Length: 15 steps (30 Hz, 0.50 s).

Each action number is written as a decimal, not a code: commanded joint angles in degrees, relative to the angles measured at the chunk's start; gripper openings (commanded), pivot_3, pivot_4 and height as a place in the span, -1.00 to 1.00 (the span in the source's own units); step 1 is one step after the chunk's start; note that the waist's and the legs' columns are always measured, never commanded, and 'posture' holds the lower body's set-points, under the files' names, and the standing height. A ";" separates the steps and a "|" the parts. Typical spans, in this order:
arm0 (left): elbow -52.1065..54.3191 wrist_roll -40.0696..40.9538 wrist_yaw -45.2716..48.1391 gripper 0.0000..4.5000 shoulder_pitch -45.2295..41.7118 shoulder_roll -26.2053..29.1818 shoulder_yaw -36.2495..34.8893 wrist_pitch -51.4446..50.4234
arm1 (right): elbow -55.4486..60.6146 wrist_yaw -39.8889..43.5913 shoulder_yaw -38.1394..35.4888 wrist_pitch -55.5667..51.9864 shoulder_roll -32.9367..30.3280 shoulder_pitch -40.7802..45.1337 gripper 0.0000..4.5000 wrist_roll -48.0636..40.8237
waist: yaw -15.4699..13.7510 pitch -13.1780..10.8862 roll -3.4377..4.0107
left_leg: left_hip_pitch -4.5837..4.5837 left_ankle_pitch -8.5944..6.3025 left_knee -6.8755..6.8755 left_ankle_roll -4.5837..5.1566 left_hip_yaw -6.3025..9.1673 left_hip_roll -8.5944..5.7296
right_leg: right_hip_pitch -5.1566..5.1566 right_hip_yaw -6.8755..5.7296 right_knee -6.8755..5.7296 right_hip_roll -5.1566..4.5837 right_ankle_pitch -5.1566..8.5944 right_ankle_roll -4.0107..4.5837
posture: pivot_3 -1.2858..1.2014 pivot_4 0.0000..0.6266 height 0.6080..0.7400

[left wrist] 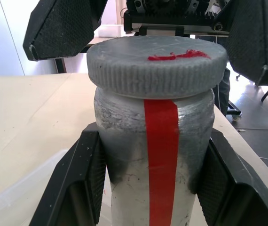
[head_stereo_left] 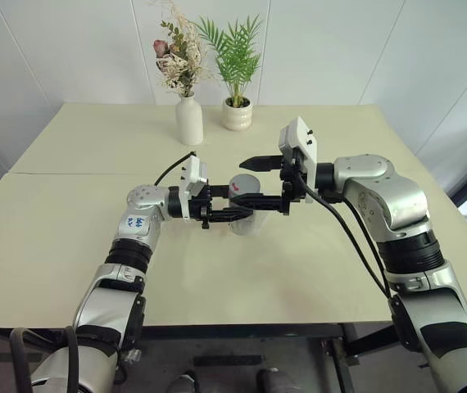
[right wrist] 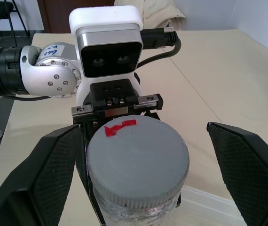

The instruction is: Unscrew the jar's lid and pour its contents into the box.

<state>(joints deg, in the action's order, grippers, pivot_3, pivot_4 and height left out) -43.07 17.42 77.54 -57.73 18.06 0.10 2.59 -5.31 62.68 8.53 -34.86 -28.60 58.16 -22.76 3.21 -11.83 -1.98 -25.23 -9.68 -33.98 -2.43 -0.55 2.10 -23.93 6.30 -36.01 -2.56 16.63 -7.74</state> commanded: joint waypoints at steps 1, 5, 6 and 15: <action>2.12 0.22 -0.02 -0.04 0.04 -0.03 -0.22 0.43 | 0.22 0.42 -0.91 1.17 0.19 1.64 1.00 -0.19 | 0.01 0.00 0.00 | 0.00 0.00 0.00 0.00 0.00 0.00 | 0.00 0.00 0.00 0.00 0.00 0.00 | 0.03 -0.52 1.00; 2.09 0.24 -0.06 -0.04 0.12 -0.01 -0.25 0.43 | 0.26 0.88 -0.79 0.81 0.10 1.55 0.71 -0.32 | 0.01 0.00 0.00 | 0.00 0.00 0.00 0.00 0.00 0.00 | 0.00 0.00 0.00 0.00 0.00 0.00 | 0.03 -0.52 1.00; 2.08 0.23 -0.06 -0.04 0.13 0.00 -0.26 0.44 | 0.29 0.95 -0.78 0.73 0.10 1.52 0.61 -0.36 | 0.01 0.00 0.00 | 0.00 0.00 0.00 0.00 0.00 0.00 | 0.00 0.00 0.00 0.00 0.00 0.00 | 0.03 -0.52 1.00; 1.57 0.05 0.18 -0.04 0.17 0.11 -0.06 0.52 | -0.87 1.39 -1.18 1.14 0.11 2.87 0.14 -0.08 | 0.02 0.00 0.00 | 0.00 0.00 0.00 0.00 0.00 0.00 | 0.00 0.00 0.00 0.00 0.00 0.00 | 0.03 -0.52 1.00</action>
<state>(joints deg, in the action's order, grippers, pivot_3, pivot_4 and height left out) -43.06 17.42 76.94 -57.73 18.06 0.00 2.62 -6.94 64.36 8.75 -34.93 -28.41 58.67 -22.73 3.23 -11.83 -1.98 -25.23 -9.68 -33.98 -2.43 -0.55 2.10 -23.93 6.30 -36.01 -2.56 16.63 -7.74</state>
